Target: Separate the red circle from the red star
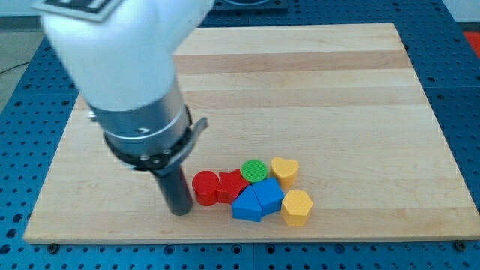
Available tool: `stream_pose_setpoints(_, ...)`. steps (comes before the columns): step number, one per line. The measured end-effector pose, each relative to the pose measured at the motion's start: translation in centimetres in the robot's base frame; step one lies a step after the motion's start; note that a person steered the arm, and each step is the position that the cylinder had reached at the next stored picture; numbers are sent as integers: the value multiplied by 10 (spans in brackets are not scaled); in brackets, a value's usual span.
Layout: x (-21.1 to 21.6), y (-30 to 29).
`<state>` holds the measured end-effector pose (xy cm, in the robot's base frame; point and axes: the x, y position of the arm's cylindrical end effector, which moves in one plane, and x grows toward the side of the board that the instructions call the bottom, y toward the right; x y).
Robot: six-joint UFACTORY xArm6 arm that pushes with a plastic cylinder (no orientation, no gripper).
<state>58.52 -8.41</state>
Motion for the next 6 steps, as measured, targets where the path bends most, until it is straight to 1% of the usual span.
stream_pose_setpoints(1, 10, 27)
stream_pose_setpoints(2, 6, 30)
stream_pose_setpoints(4, -78, 28)
stream_pose_setpoints(5, -109, 28)
stream_pose_setpoints(6, -56, -1)
